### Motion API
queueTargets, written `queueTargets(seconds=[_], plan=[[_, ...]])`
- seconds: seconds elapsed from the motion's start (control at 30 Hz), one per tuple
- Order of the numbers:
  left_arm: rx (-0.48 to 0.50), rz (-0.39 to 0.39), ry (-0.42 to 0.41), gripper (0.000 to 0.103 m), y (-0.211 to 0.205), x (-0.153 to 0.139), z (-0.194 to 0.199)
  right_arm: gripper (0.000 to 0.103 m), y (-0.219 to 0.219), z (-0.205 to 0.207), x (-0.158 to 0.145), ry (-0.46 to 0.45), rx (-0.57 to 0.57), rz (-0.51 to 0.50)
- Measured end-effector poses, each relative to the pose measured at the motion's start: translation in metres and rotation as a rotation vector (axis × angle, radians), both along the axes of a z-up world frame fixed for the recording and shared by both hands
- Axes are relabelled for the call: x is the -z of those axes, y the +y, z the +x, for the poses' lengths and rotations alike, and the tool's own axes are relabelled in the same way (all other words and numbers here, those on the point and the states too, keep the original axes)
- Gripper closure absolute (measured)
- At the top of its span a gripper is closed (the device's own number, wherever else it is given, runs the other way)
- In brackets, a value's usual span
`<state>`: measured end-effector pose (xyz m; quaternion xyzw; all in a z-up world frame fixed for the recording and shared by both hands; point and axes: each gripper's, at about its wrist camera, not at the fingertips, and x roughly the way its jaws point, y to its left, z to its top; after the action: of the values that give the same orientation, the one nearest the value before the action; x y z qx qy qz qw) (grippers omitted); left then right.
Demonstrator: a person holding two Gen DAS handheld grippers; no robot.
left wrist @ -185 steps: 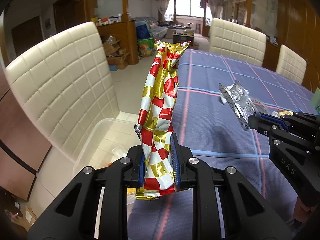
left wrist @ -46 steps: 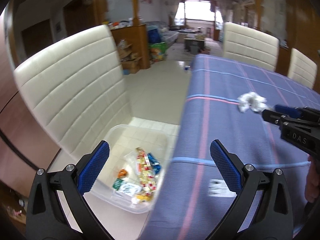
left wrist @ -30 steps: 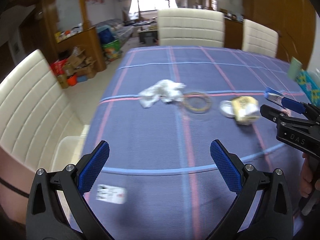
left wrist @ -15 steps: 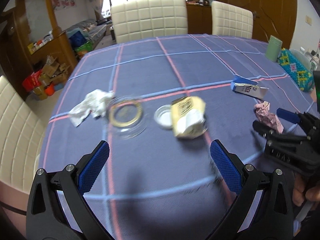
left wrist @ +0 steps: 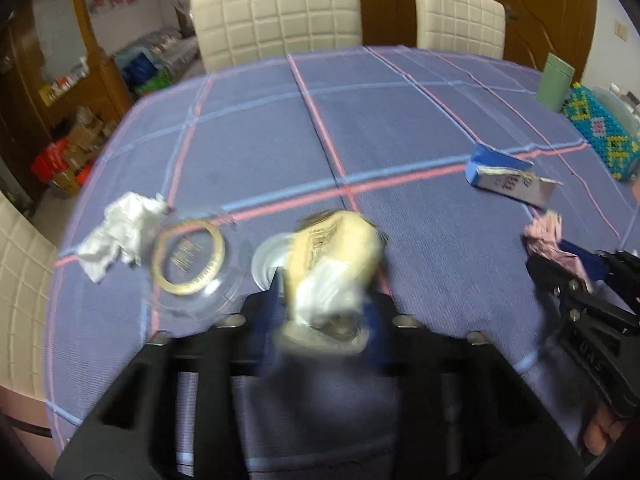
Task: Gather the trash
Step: 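Grasp the yellow paper cup with the left tool while the right tool grasps the pink paper, then carry the yellow cup and pink paper over the clear bin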
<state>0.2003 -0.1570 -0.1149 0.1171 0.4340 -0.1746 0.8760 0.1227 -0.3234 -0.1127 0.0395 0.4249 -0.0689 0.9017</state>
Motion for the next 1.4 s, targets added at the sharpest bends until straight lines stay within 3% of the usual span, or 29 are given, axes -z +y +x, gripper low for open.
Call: queueTargets(seconds=[0.17,0.5,0.9,1.4], plan=[[0.012,-0.049,-0.088,0.076,0.012,-0.02,-0.024,0.086,0.009,-0.003,-0.006,-0.015,-0.018,0.008],[-0.015,-0.065,-0.104,0.076,0.043,-0.037,-0.051,0.086,0.043,-0.012,-0.029,-0.046,-0.104,0.026],[-0.13,-0.017,-0.188,0.076,0.106,-0.053,-0.077,0.086,0.105,-0.02,-0.054,-0.09,-0.225,-0.007],[-0.266,0.005,-0.206,0.076,0.173,-0.056,-0.087,0.086,0.16,-0.021,-0.065,-0.1,-0.349,-0.015]])
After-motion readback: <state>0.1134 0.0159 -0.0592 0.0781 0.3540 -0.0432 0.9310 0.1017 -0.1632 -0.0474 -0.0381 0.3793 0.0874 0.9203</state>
